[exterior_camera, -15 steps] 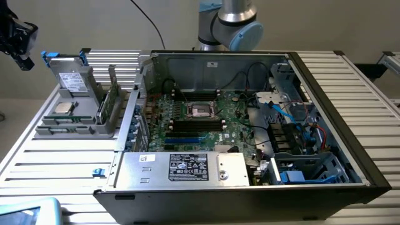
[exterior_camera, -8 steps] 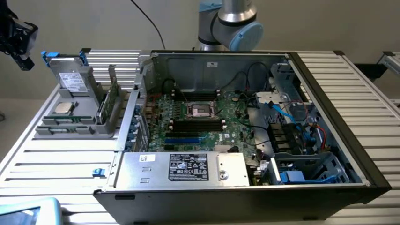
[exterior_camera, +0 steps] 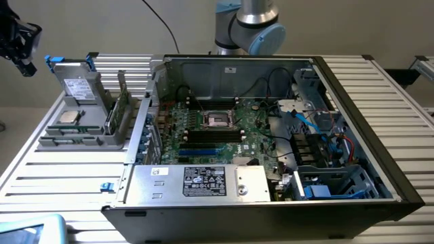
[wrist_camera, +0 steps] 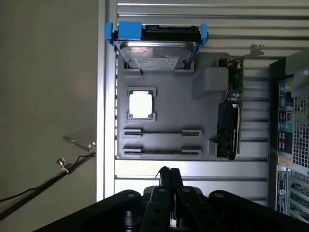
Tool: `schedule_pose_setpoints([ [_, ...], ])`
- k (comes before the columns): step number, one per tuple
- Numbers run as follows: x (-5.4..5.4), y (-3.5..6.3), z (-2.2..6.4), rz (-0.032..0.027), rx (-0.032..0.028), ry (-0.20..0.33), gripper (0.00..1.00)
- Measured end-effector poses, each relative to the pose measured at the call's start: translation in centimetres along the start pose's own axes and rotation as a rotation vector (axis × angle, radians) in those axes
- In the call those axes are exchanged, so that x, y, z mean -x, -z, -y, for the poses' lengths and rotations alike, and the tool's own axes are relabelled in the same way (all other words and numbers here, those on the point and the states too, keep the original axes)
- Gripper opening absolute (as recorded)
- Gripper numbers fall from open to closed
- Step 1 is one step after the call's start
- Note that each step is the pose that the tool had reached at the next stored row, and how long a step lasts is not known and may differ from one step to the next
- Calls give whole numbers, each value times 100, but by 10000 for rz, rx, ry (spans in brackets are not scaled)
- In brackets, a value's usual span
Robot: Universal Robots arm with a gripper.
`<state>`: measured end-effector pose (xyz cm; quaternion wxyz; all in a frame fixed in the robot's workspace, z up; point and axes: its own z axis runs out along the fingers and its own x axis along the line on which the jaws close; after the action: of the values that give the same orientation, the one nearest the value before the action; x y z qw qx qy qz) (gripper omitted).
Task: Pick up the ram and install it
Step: 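Pick up the ram and move it above insertion slot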
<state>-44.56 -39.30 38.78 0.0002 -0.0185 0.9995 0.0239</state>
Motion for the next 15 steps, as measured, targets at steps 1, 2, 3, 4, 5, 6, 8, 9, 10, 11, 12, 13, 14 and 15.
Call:
schedule_pose_setpoints([
  [1,0,0,0,-9,0,185,11],
  [2,0,0,0,-17,1,364,11],
  [3,0,0,0,-27,1,545,11],
  [4,0,0,0,-35,1,724,11],
  [5,0,0,0,-44,1,903,11],
  [6,0,0,0,-52,1,1083,11],
  [8,0,0,0,-69,2,1454,11],
  [9,0,0,0,-78,2,1632,11],
  [10,0,0,0,-87,2,1819,11],
  [11,0,0,0,-95,2,1998,11],
  [12,0,0,0,-104,3,2172,11],
  [13,0,0,0,-112,3,2352,11],
  [14,0,0,0,-122,3,2547,11],
  [15,0,0,0,-131,3,2722,11],
])
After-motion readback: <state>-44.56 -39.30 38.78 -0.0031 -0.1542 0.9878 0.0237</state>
